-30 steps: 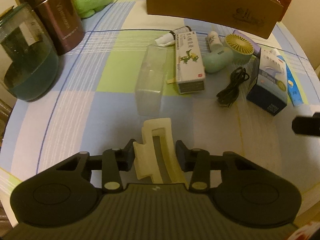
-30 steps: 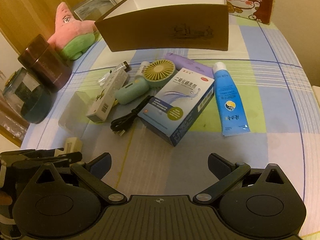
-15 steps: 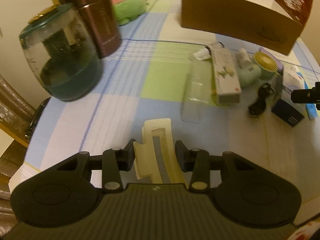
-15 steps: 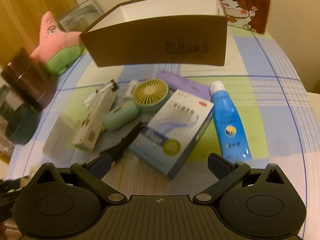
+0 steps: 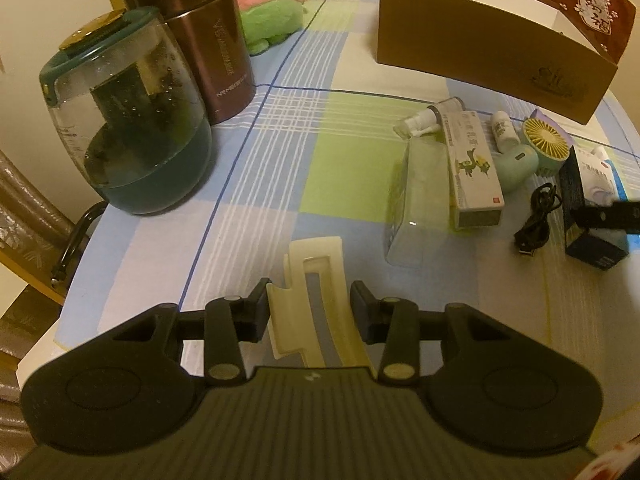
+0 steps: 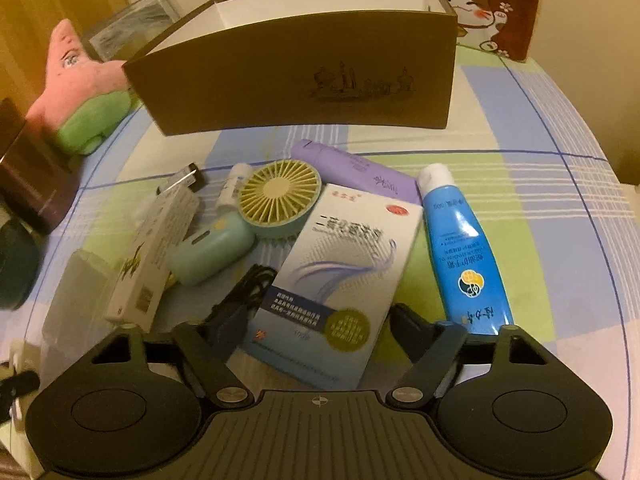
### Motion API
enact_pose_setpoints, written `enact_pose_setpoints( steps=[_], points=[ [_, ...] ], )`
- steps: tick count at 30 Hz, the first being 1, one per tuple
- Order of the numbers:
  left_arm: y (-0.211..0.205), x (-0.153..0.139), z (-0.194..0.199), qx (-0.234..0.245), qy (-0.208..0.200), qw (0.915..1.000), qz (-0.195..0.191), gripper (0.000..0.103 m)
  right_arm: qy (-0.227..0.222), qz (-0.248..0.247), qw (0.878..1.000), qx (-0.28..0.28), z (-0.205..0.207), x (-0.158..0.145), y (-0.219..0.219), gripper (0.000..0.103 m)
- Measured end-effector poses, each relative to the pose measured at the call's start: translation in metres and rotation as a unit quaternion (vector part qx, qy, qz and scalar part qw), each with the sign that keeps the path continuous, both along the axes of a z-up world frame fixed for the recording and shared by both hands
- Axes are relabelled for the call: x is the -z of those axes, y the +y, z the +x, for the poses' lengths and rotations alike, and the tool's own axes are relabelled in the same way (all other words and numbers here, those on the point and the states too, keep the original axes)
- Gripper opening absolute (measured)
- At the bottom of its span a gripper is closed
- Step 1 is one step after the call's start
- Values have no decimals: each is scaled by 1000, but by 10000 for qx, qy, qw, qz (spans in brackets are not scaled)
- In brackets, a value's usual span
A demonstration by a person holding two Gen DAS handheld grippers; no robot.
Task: Organize rigid objects
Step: 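Grasp the white-and-blue medicine box with right gripper while left gripper lifts the clip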
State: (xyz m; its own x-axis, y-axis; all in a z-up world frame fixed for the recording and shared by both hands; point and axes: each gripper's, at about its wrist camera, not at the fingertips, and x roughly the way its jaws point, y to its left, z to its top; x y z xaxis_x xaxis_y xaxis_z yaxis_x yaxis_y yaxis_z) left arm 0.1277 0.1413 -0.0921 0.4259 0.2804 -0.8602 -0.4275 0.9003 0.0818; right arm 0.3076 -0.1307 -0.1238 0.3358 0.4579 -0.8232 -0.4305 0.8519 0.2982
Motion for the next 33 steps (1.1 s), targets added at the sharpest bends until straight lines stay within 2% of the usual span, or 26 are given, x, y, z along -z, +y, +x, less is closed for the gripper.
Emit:
enact_pose_setpoints(
  steps=[2,9,12,18,24,26,30,33],
  points=[
    [1,0,1,42,4,10000,-6,39,-13,-84,9998,-158,-6,-3,-5,73],
    [4,-1,8,194,-26,9998,-13,39,392,-162,9977,-532,-36,-8,-28,73],
    [3,-3,11,275,-49,9996,-1,39,325,-237,9983,-428,-40,-13,-31,74],
    [-2,-6,15,313,-70,9995,61,39,238,-325,9992,-53,-22,-14,-22,75],
    [-14,-13,7,176,-93,9997,147,39,320,-430,9984,-158,-18,-2,-17,74],
    [-18,-17,4,109,-115,9997,182,39,312,-356,9986,-234,-20,-1,-20,69],
    [-31,-26,-4,-35,-193,9995,260,39,233,-278,9981,-503,-26,-4,-31,67],
    [-42,-36,-9,-142,-312,9992,221,39,248,-32,9979,-595,-28,-13,-47,67]
  ],
)
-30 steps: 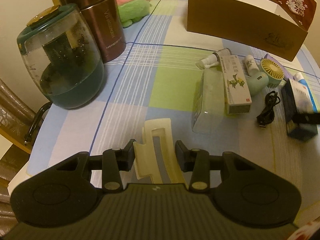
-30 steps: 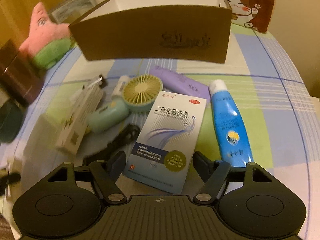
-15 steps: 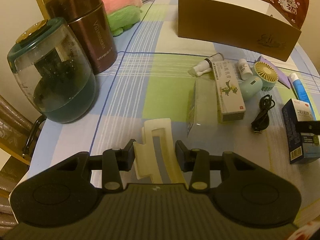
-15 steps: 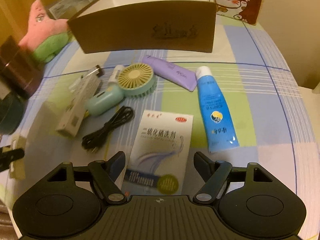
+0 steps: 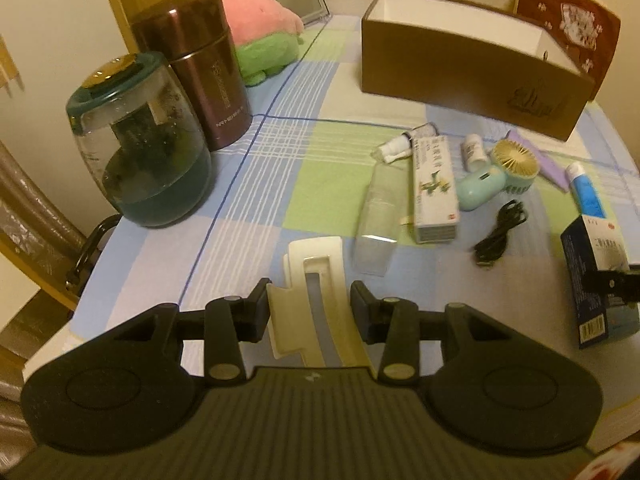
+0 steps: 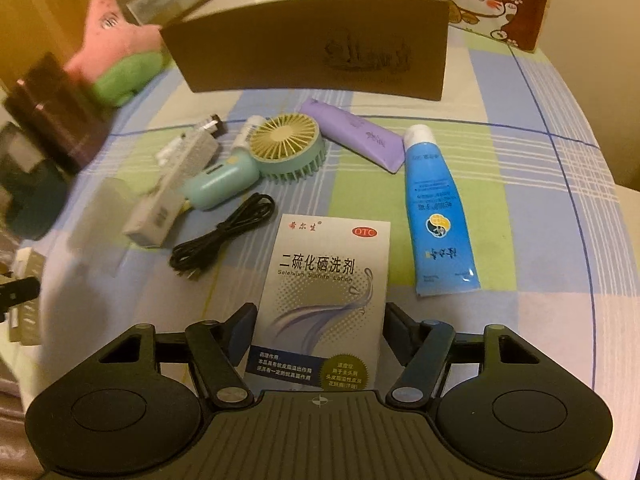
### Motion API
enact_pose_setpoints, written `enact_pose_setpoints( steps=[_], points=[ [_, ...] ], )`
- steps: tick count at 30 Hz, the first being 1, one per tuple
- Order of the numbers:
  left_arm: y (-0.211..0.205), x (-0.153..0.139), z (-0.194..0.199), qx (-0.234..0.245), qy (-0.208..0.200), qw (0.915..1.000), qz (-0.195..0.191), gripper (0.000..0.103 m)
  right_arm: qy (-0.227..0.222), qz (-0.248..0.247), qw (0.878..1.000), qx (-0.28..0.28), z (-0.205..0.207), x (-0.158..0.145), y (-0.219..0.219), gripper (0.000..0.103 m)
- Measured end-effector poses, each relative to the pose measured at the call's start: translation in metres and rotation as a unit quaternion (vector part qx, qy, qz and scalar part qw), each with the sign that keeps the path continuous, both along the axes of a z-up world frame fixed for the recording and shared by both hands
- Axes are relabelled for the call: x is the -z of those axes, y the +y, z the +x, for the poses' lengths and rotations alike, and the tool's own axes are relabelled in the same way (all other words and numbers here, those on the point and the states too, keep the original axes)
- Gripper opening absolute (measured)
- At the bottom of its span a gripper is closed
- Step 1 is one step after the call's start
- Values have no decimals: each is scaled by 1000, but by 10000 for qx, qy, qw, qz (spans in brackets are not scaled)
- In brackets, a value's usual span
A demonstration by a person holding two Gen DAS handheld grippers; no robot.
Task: Organize rigid objects
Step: 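Grasp the white-and-blue medicine box with right gripper while left gripper lifts the clip, then carry clip and medicine box into the brown box and open both grippers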
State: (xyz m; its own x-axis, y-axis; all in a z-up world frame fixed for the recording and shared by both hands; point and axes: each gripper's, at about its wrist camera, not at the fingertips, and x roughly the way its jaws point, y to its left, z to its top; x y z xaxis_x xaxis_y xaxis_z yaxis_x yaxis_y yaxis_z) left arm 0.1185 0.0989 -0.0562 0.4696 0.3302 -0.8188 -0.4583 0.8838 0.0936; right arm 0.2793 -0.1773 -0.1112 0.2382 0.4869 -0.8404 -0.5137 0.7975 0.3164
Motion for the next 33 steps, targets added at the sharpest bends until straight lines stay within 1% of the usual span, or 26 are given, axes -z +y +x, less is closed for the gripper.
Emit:
enact_pose_setpoints(
  steps=[5,8,12,16,19,22,27,29,33],
  points=[
    [-23,-16,0,14,-153,9999,56,39,-4,384,9992,-69,-1,-18,-30,67],
    [-34,-28,7,104,-291,9995,99,39,-46,515,9986,-107,1,-29,-44,67],
    [-42,-42,25,329,-433,9984,123,39,-84,707,9974,-87,9,-42,-51,67],
    [-41,-53,55,640,-592,9961,117,39,-145,898,9958,-28,26,-54,-46,67],
    [-32,-60,88,897,-714,9934,19,39,-208,1004,9947,40,41,-62,-36,67],
    [-22,-66,123,1130,-779,9905,4,39,-306,1084,9935,178,63,-72,-21,67],
    [0,-79,191,1485,-934,9845,7,39,-522,1290,9896,373,111,-96,12,67],
    [7,-82,218,1586,-965,9826,43,39,-630,1345,9878,462,131,-102,25,67],
    [19,-85,266,1743,-1032,9793,-43,39,-810,1447,9841,633,171,-111,51,67]
  ],
)
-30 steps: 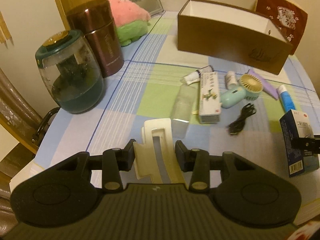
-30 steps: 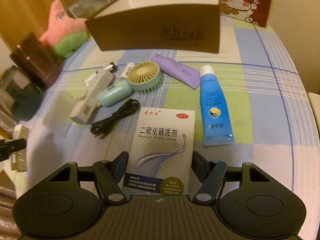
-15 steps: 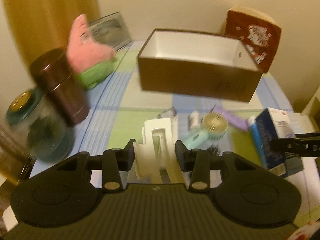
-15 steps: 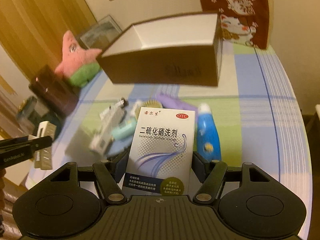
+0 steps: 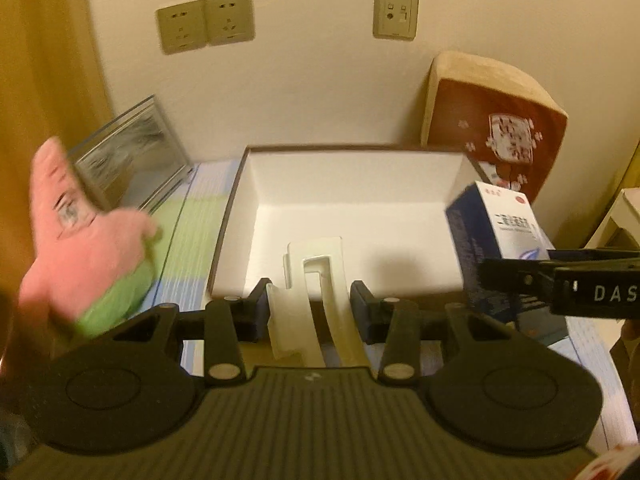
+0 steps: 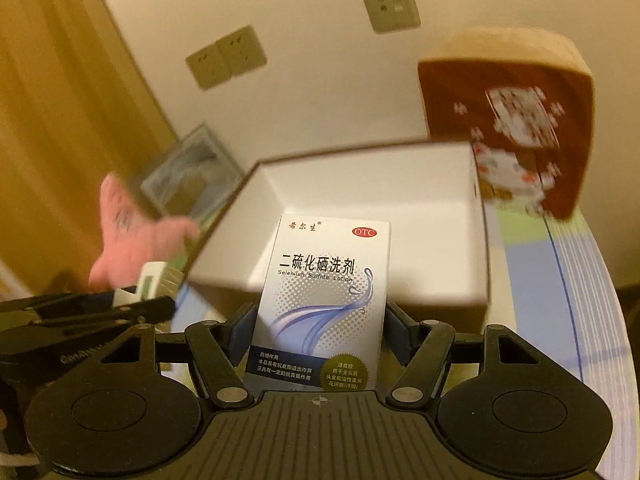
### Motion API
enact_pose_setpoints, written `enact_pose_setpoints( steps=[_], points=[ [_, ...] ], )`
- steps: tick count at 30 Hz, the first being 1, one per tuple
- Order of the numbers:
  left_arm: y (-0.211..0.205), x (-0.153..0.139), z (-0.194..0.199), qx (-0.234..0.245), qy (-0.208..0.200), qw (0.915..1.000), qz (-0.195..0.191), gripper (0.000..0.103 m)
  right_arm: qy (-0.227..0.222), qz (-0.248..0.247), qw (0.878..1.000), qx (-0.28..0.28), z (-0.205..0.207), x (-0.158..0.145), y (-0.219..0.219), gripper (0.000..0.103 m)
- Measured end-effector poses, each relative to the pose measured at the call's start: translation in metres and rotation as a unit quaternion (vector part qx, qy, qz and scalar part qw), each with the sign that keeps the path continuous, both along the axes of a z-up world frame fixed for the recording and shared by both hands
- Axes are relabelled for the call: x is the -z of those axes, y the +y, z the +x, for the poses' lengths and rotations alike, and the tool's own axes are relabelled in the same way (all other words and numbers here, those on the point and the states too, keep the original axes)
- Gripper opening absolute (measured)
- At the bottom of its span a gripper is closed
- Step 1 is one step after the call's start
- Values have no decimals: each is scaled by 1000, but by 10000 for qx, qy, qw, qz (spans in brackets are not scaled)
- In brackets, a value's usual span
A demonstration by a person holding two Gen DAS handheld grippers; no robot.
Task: Organize rigid objects
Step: 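Carry clip and medicine box into the brown box and open both grippers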
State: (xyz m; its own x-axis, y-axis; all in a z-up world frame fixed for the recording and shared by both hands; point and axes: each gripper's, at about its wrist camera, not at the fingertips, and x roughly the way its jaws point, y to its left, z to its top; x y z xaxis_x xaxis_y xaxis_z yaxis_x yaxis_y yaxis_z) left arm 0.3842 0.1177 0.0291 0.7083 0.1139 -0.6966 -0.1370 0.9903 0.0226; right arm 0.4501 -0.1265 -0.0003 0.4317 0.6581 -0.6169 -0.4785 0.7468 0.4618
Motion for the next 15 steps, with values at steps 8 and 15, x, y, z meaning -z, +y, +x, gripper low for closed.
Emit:
enact_pose_setpoints(
  steps=[8,15],
  points=[
    [11,11,81,277,56,9995,-125,39,-251,-57,9989,389,69,5,30,67],
    [14,43,122,391,390,9981,-265,39,-30,-431,9972,618,104,41,45,67]
  ],
)
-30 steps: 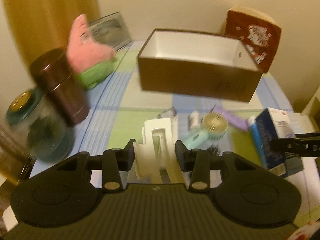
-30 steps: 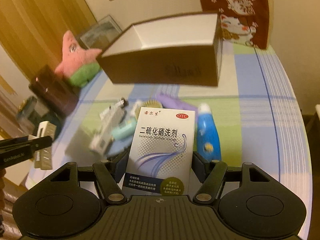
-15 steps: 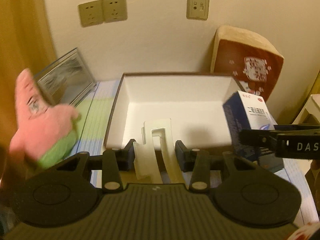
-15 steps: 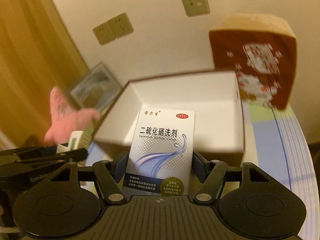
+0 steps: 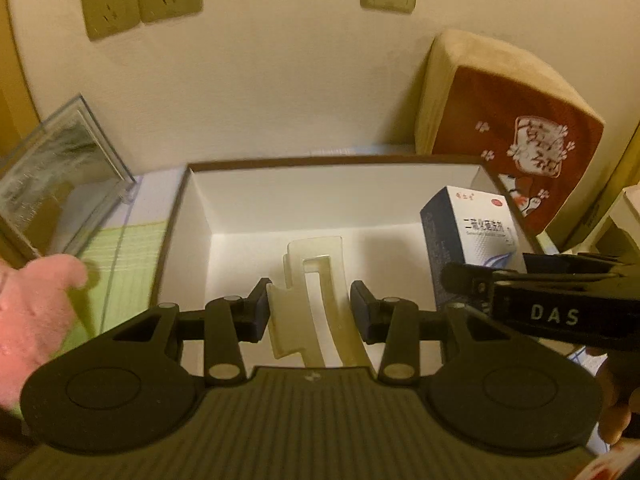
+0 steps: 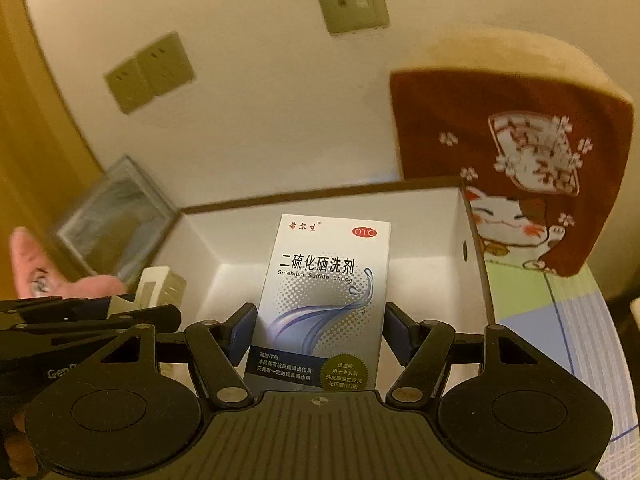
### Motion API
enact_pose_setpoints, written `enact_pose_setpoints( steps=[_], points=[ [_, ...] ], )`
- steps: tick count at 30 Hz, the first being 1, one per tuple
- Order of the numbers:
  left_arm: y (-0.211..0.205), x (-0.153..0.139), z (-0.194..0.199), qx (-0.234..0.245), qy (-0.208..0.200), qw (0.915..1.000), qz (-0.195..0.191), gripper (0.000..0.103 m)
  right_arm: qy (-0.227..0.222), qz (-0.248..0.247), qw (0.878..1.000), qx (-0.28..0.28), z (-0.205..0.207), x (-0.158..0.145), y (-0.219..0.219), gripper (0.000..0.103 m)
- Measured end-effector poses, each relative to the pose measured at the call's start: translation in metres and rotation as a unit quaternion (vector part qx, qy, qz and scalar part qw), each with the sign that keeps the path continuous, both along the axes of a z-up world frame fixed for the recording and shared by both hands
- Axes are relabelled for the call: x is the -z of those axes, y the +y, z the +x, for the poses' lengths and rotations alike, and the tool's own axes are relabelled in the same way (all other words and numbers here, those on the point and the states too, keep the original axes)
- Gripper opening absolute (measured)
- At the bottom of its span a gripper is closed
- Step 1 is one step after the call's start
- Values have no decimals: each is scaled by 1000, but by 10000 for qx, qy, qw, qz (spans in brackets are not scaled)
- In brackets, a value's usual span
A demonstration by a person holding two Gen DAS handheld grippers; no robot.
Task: Organize rigid objects
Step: 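Carry clip and medicine box into the brown box and open both grippers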
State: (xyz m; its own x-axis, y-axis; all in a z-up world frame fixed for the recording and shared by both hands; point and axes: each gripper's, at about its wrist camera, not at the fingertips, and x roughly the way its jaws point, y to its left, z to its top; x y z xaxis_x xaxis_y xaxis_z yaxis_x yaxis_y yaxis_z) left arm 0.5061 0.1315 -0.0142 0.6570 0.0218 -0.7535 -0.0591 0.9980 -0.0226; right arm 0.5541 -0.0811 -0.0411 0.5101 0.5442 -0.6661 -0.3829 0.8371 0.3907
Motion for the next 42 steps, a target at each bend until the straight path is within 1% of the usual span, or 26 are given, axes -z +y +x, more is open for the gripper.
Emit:
enact_pose_setpoints(
  steps=[6,9,13,16,17,19,23,31,42],
  points=[
    [2,25,18,62,254,9996,-47,39,372,-241,9990,-47,12,29,15,67],
    [6,36,23,71,358,9992,-131,39,594,-303,9978,-46,17,43,18,68],
    [7,45,28,105,442,9987,-240,39,771,-338,9964,-35,22,53,18,68],
    [7,47,30,119,456,9984,-308,41,923,-299,9953,11,25,57,13,72],
    [6,47,30,144,441,9984,-308,43,928,-307,9952,42,24,57,12,73],
    [6,46,28,169,432,9986,-244,49,867,-311,9957,45,23,54,10,75],
    [7,40,21,205,379,9988,-232,49,822,-282,9962,-14,20,47,8,78],
    [3,21,-4,257,234,9992,-195,49,626,-282,9975,-155,1,32,-1,79],
    [-2,-5,-45,245,63,9992,-324,49,448,-106,9989,-4,-36,5,-23,79]
  ],
)
